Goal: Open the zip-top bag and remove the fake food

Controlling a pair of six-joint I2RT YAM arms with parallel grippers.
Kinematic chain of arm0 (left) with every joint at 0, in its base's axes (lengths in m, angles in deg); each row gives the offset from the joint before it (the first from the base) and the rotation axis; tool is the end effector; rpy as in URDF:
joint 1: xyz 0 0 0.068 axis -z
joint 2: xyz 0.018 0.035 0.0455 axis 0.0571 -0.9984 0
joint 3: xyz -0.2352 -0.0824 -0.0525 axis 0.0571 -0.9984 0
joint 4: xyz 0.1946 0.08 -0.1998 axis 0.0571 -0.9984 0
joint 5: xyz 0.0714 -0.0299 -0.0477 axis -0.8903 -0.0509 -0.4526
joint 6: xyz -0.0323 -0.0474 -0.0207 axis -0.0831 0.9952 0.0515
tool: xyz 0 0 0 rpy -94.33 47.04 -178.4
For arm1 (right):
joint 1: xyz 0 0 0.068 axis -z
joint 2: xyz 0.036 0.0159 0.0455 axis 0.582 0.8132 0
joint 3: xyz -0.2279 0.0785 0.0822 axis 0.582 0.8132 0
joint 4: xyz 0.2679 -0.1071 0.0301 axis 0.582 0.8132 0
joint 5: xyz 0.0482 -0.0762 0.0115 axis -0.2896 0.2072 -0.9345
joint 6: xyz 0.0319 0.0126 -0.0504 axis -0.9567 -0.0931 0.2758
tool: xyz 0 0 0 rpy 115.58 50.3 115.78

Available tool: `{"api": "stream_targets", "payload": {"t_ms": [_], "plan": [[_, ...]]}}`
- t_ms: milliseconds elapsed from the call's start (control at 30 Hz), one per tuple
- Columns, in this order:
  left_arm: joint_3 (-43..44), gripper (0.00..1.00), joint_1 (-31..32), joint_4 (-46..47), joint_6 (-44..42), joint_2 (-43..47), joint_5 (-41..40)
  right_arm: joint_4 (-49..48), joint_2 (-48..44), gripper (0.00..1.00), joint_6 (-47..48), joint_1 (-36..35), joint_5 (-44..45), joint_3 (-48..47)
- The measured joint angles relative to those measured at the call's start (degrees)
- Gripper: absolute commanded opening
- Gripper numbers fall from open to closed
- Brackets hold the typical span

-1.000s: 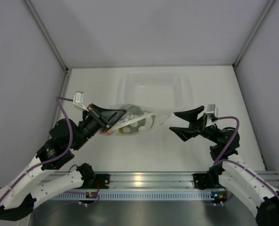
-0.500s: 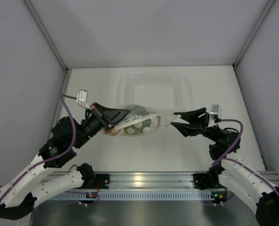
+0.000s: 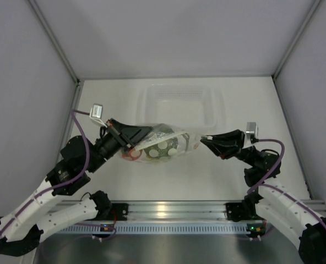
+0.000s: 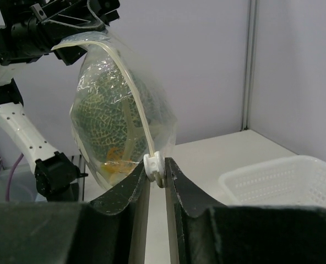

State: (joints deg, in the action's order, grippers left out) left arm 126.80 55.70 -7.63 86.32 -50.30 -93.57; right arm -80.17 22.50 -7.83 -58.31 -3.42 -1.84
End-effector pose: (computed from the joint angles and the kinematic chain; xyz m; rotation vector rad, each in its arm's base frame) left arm 0.1176 -0.1441 0.4229 -0.3122 1.6578 -1.5494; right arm 0.1678 0.1037 0.2743 -0.6684 0.9585 1.1698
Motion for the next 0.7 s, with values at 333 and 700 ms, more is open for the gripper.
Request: {"api": "stream_targets", "payload": {"t_ms": [333,700], "plan": [[-1.09,0.0,0.02,0.26,0.13,1.27,-1.75,-0.57,-1.22,0.0,-0.68,-0.02,0.04,0.0],[-3.08,0.61,0.07,0.07,-6.43,2.34,-7.19,23.32,-6.97,0.0,8.11,-0.04,-2.27,-8.41]]}}
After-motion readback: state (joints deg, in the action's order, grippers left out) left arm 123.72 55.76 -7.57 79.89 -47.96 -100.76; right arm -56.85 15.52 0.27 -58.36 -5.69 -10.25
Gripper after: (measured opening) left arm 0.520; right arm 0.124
